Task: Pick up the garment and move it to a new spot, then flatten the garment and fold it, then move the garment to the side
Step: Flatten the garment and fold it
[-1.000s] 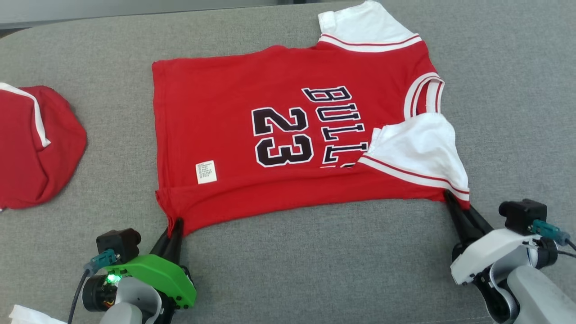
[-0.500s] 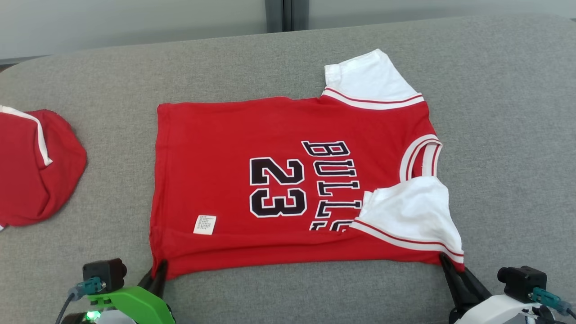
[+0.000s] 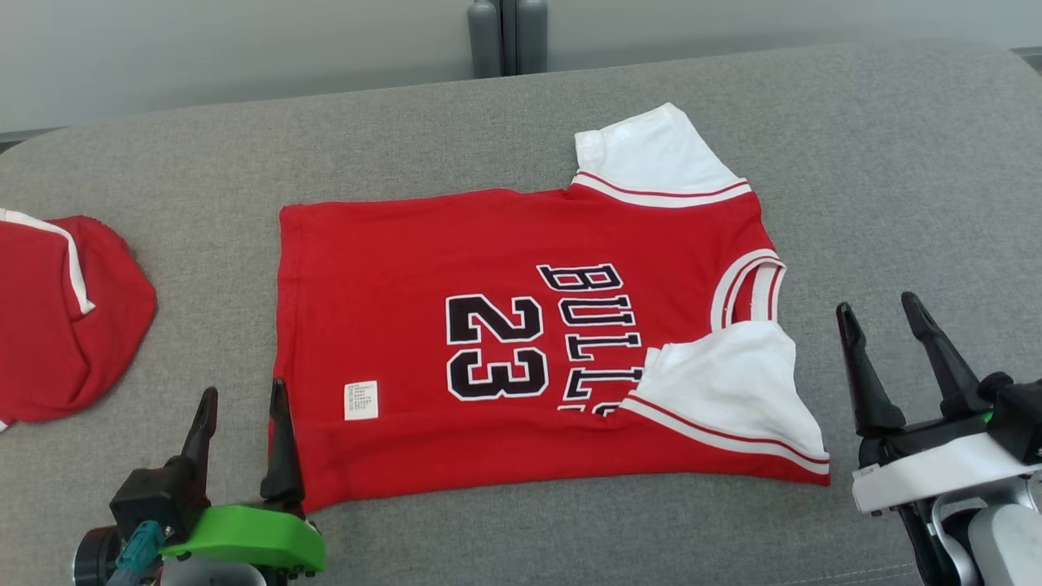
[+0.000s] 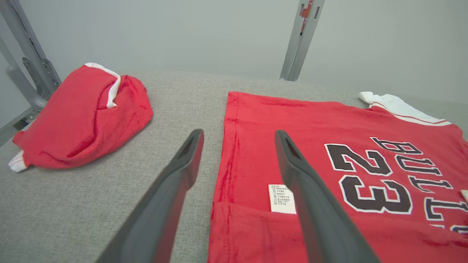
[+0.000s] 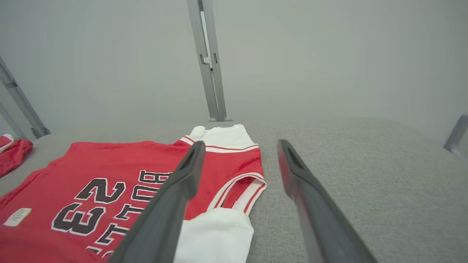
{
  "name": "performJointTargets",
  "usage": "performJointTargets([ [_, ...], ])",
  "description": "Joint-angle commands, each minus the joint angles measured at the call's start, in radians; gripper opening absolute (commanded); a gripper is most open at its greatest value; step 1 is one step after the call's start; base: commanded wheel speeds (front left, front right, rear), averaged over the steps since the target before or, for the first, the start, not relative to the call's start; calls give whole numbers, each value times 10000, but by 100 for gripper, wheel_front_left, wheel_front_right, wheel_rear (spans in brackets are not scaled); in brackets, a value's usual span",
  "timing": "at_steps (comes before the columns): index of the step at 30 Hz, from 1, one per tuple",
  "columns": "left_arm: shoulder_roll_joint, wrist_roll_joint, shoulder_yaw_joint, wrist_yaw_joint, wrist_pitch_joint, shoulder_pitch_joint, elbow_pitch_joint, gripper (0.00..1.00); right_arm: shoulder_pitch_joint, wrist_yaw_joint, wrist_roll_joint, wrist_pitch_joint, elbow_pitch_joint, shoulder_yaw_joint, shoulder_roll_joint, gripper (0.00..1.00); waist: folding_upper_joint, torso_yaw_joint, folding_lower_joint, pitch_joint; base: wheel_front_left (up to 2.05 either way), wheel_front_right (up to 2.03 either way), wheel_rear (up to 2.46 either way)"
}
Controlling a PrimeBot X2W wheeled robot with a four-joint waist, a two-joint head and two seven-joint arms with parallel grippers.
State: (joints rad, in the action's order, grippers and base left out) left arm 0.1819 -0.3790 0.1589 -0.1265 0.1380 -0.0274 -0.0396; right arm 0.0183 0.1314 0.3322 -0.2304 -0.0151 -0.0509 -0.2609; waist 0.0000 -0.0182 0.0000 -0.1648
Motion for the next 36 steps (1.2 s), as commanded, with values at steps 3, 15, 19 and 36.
performJointTargets([
  [3,24,380,45,-240,345,255,351,100,43,-15,-225,420,723,228,204,100,0,17,0,97,0,0,0],
  [15,155,686,285,-443,216,442,630,100,-392,-15,-296,1112,1514,747,614,100,0,102,0,-15,0,0,0],
  [19,337,761,559,-98,-224,1217,528,100,-363,-15,-233,1177,1563,793,678,100,0,151,0,-350,0,0,0],
  [36,1352,-969,805,2330,-4065,7632,-4987,100,536,-15,170,800,1381,348,437,100,0,-572,0,-2452,0,0,0],
])
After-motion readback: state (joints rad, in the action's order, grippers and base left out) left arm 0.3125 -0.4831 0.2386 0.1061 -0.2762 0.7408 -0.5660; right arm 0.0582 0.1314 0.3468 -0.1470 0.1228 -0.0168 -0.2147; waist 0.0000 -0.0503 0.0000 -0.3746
